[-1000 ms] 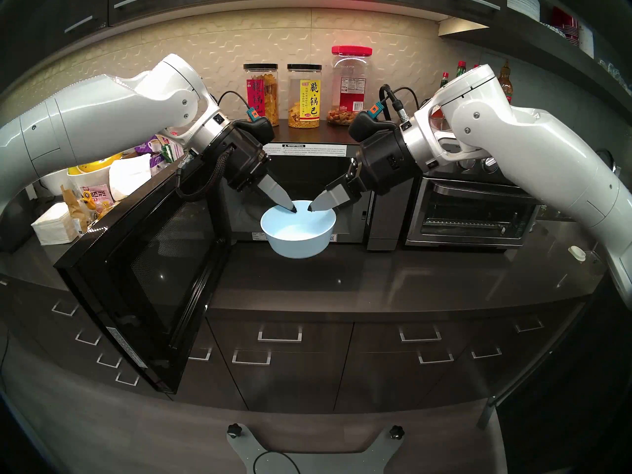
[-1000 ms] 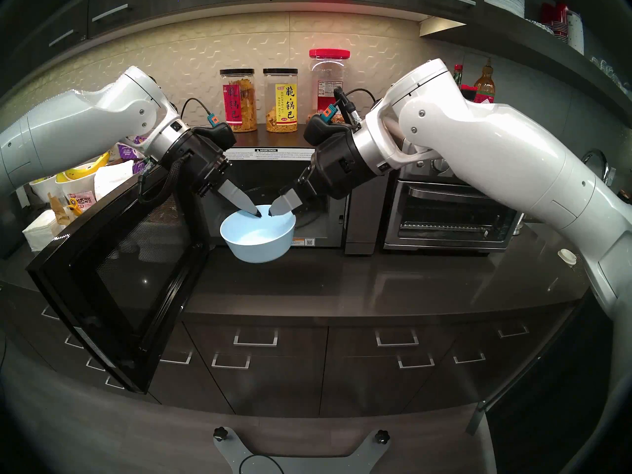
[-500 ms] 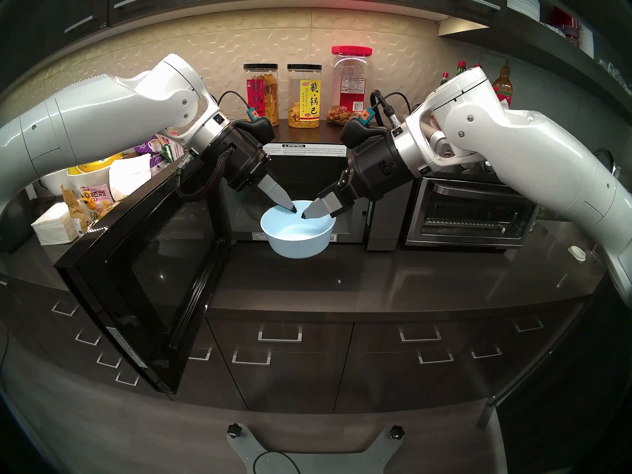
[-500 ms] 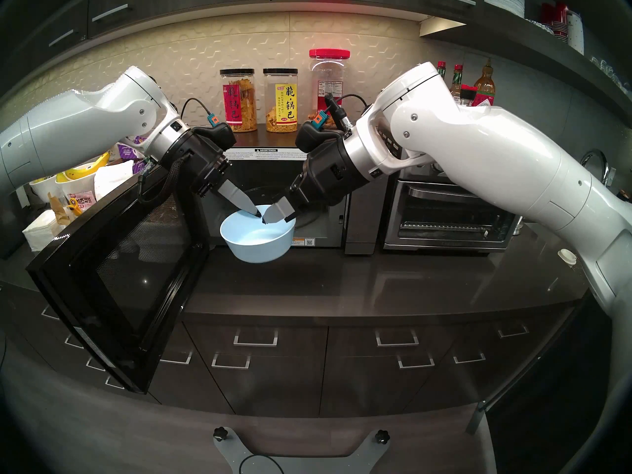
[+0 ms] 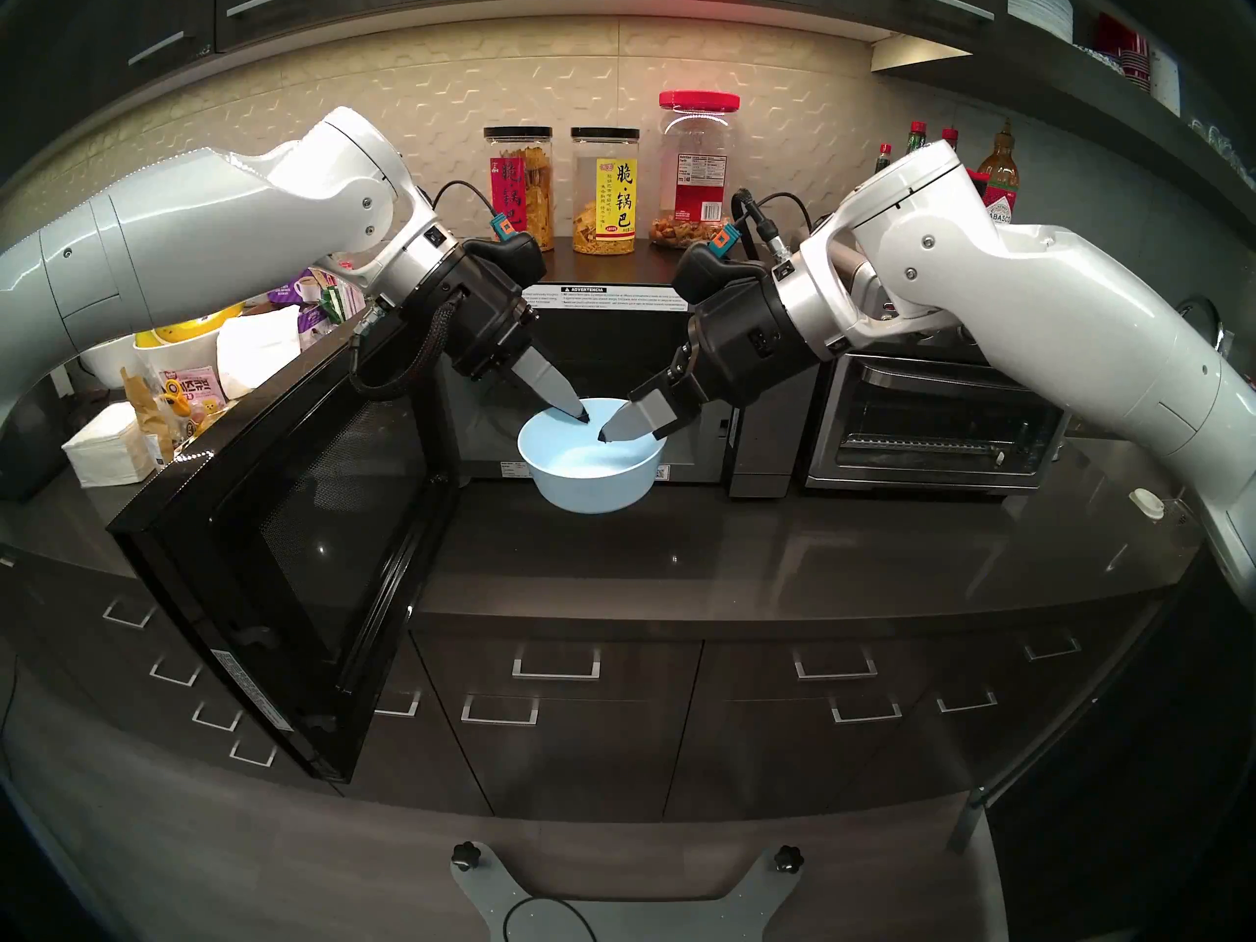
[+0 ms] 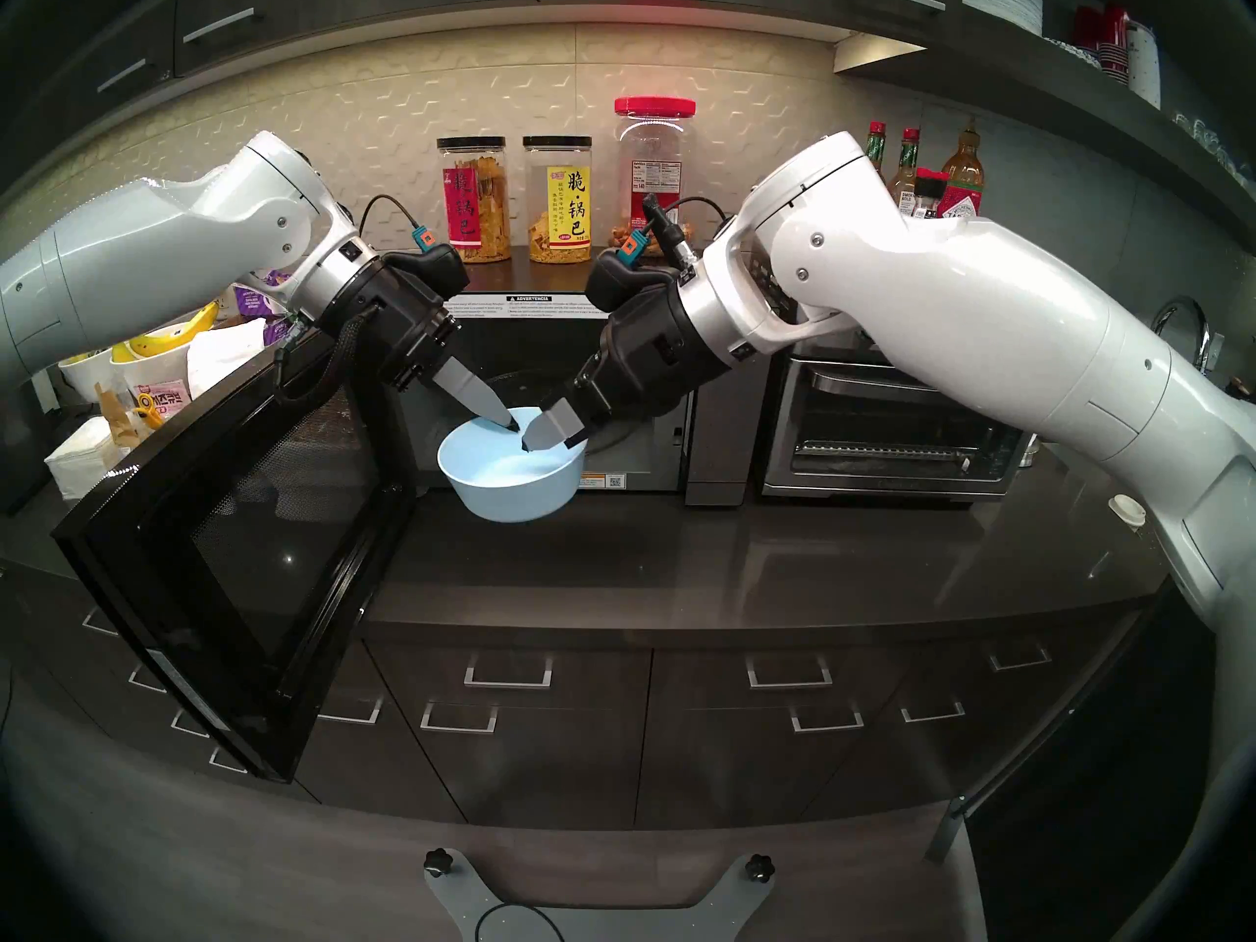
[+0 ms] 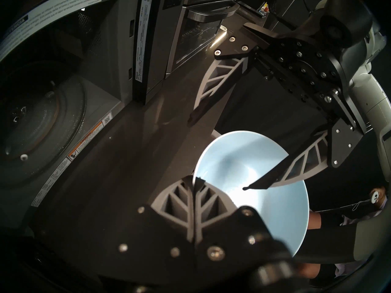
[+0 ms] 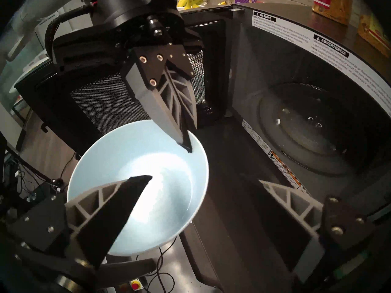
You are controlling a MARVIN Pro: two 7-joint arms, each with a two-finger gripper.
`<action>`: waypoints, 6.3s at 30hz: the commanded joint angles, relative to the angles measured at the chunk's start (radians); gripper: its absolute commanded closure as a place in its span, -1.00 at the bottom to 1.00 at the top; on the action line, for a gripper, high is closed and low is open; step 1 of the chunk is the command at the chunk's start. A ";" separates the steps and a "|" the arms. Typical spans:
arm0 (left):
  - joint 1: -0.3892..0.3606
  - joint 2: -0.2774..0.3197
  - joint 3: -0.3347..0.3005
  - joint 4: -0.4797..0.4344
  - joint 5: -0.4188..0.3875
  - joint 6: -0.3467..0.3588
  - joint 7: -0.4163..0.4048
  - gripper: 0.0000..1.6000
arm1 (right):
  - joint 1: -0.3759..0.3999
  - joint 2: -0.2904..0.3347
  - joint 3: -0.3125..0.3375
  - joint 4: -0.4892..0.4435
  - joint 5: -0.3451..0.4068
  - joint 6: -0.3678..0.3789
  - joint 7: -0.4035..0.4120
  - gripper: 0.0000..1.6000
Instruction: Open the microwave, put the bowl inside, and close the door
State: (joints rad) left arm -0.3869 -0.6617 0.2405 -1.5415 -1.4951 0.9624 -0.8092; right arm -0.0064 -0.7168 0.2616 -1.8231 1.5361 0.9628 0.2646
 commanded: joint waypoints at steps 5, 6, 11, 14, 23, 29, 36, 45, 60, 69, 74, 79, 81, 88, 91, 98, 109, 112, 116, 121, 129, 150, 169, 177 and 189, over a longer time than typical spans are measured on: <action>-0.023 -0.007 -0.011 0.000 0.001 -0.002 -0.007 1.00 | 0.022 0.006 0.002 0.003 0.005 -0.003 0.008 -1.00; -0.023 -0.007 -0.011 0.000 0.001 -0.002 -0.007 1.00 | 0.022 0.006 0.001 0.003 0.004 -0.003 0.009 -1.00; -0.024 -0.008 -0.011 0.000 -0.002 -0.002 -0.005 1.00 | 0.024 0.007 -0.003 0.001 0.001 -0.003 0.015 -1.00; -0.024 -0.008 -0.010 -0.001 -0.003 -0.002 -0.004 1.00 | 0.024 0.006 -0.005 0.000 0.001 -0.003 0.016 -1.00; -0.026 -0.006 -0.008 -0.004 -0.004 -0.002 -0.003 1.00 | 0.026 0.007 -0.009 -0.006 0.001 -0.003 0.017 -1.00; -0.027 -0.005 -0.007 -0.006 -0.004 -0.002 -0.002 1.00 | 0.028 0.009 -0.011 -0.008 0.000 -0.003 0.018 -0.67; -0.029 -0.008 -0.005 -0.005 -0.002 -0.002 -0.004 1.00 | 0.031 0.011 -0.013 -0.009 -0.001 -0.003 0.022 -0.05; -0.031 -0.013 -0.004 0.000 -0.007 -0.002 0.000 1.00 | 0.033 0.011 -0.019 -0.005 -0.005 -0.003 0.031 0.34; -0.029 -0.011 -0.003 0.006 -0.018 -0.002 0.000 -1.00 | 0.032 0.016 -0.029 0.001 -0.018 -0.003 0.040 1.00; -0.033 -0.010 -0.008 0.002 -0.027 -0.002 0.006 -1.00 | 0.029 0.020 -0.033 0.003 -0.029 -0.003 0.041 1.00; -0.040 0.001 -0.010 -0.007 -0.032 -0.002 0.007 -1.00 | 0.028 0.021 -0.035 0.004 -0.033 -0.003 0.041 1.00; -0.058 0.036 -0.016 -0.035 -0.044 -0.002 0.015 -1.00 | 0.024 0.019 -0.039 0.007 -0.043 -0.003 0.044 1.00; -0.063 0.045 -0.017 -0.042 -0.044 -0.002 0.015 -1.00 | 0.024 0.019 -0.040 0.008 -0.044 -0.003 0.044 1.00; -0.106 0.119 -0.024 -0.088 -0.043 -0.002 0.028 -1.00 | 0.019 0.022 -0.044 0.008 -0.051 -0.003 0.049 1.00; -0.124 0.150 -0.027 -0.106 -0.042 -0.002 0.029 -1.00 | 0.016 0.022 -0.046 0.009 -0.054 -0.003 0.051 1.00; -0.160 0.232 -0.017 -0.164 -0.045 -0.002 0.039 -1.00 | 0.013 0.023 -0.049 0.011 -0.057 -0.003 0.055 1.00; -0.225 0.343 0.007 -0.266 -0.044 -0.002 0.034 -1.00 | 0.010 0.030 -0.052 0.017 -0.065 -0.005 0.061 1.00; -0.245 0.364 0.015 -0.291 -0.047 -0.002 0.032 -1.00 | 0.009 0.028 -0.053 0.021 -0.067 -0.006 0.062 1.00; -0.269 0.399 0.022 -0.313 -0.056 -0.002 0.025 -1.00 | 0.009 0.026 -0.054 0.024 -0.070 -0.007 0.065 1.00; -0.285 0.429 0.026 -0.324 -0.079 -0.002 -0.010 -1.00 | 0.008 0.024 -0.055 0.025 -0.073 -0.007 0.066 1.00; -0.327 0.451 0.070 -0.339 -0.064 -0.002 -0.029 -1.00 | 0.004 0.018 -0.055 0.024 -0.073 -0.008 0.061 1.00; -0.475 0.509 0.177 -0.425 -0.081 -0.002 0.123 -1.00 | -0.002 0.013 -0.055 0.014 -0.064 -0.006 0.042 1.00; -0.597 0.552 0.277 -0.476 -0.131 -0.002 0.244 -1.00 | -0.003 0.005 -0.054 0.007 -0.056 -0.005 0.024 1.00; -0.650 0.559 0.320 -0.483 -0.137 -0.002 0.255 -1.00 | 0.001 0.003 -0.051 0.001 -0.048 -0.003 0.017 1.00; -0.724 0.562 0.395 -0.488 -0.136 -0.002 0.238 -1.00 | -0.001 -0.004 -0.054 0.006 -0.043 -0.003 0.008 1.00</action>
State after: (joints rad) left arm -1.0435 -0.0948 0.6248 -2.0342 -1.6293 0.9624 -0.5615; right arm -0.0228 -0.7192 0.1938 -1.8248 1.4898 0.9602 0.2720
